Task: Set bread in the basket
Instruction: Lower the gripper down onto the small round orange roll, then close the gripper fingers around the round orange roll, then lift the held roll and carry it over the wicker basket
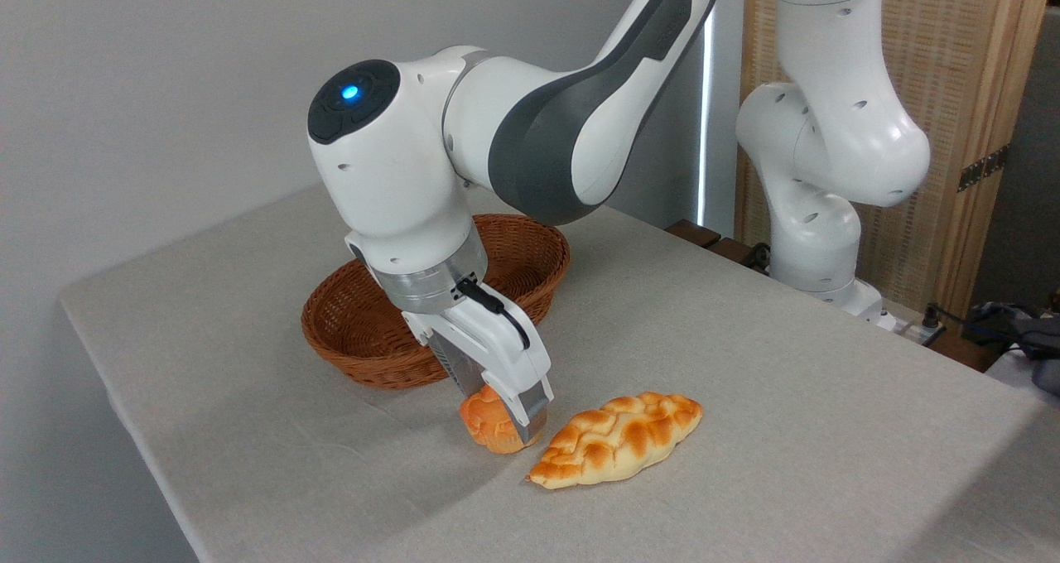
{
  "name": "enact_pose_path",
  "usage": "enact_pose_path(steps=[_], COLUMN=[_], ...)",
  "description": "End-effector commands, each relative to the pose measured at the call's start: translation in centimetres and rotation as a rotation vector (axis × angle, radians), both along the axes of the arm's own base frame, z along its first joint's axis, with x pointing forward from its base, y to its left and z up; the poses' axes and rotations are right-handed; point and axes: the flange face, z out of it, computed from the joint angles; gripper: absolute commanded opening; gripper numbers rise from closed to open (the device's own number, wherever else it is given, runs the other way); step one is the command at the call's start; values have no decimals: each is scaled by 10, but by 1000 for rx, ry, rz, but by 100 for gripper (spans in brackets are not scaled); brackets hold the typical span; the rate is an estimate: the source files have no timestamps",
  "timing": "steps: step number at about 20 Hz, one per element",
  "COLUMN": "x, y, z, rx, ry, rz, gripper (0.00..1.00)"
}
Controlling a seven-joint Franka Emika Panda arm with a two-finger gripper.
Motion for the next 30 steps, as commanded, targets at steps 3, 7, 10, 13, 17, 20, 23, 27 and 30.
enact_pose_path(steps=[3,7,10,13,17,20,23,27,30], x=[-3,-3,-3,-3,-3,-3,-3,-3,-2], y=[-12,-12,-11,-11,-11,-11,-11,-7,-2], z=[-10,-11,-11,-11,-11,-11,-11,-9,1], rx=[-9,-11,-14,-19,-19,-19,-19,-20,-20], ry=[9,9,7,5,5,5,5,2,-17], rz=[-17,-26,-44,-62,-63,-63,-63,-57,-51], gripper=[100,86,42,19,16,16,17,18,19])
